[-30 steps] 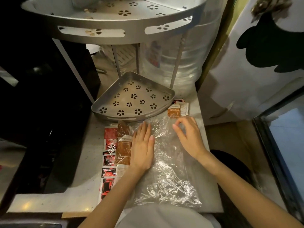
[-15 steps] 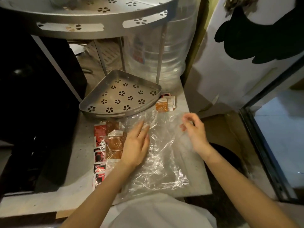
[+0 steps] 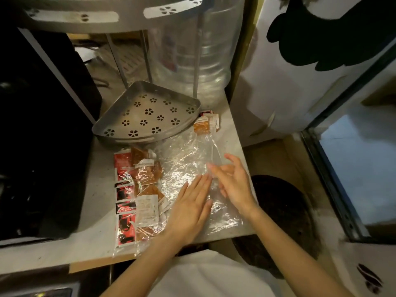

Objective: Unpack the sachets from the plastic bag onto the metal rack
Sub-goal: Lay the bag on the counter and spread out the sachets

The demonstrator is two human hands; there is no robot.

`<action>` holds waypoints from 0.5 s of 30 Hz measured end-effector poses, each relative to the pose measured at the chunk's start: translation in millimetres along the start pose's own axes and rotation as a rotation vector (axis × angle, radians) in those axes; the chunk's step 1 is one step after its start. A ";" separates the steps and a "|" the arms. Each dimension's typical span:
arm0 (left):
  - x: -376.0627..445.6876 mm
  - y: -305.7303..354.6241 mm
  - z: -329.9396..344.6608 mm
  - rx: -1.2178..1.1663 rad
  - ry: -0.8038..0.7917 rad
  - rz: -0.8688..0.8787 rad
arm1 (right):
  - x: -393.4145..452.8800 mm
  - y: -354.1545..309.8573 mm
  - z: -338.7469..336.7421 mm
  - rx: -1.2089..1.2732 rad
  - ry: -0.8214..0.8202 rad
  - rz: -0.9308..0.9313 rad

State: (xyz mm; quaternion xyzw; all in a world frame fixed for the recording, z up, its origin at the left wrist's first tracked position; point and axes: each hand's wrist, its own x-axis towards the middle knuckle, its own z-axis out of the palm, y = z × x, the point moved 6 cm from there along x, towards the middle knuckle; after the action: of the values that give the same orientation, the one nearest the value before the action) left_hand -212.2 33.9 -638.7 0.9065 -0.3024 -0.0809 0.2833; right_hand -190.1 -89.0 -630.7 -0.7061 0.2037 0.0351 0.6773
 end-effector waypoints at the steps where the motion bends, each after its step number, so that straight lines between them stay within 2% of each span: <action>1: -1.1 1.7 1.4 -0.033 0.004 0.012 | -3.8 1.7 4.0 -0.093 0.005 0.013; 3: -4.2 2.5 1.9 -0.161 0.023 0.026 | -7.3 3.5 8.4 -0.167 0.033 0.032; 6: -7.7 -0.1 -0.6 -0.267 0.070 0.033 | -11.0 3.1 10.4 -0.143 0.057 0.025; 9: -11.0 -1.9 0.9 -0.224 0.116 0.045 | -15.6 1.7 7.5 -0.117 0.087 -0.012; 13: -11.8 -18.4 5.0 -0.189 0.166 -0.103 | -17.8 4.3 -13.0 -0.097 0.163 0.004; 15: -10.3 -23.2 9.2 -0.130 0.129 -0.131 | -16.1 4.9 -31.6 -0.101 0.226 0.039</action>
State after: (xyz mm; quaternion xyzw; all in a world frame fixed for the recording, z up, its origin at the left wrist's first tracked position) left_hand -211.8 51.0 -659.6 0.9073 -0.2180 -0.0603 0.3543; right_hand -213.6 -115.7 -627.6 -0.7346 0.2904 -0.0213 0.6129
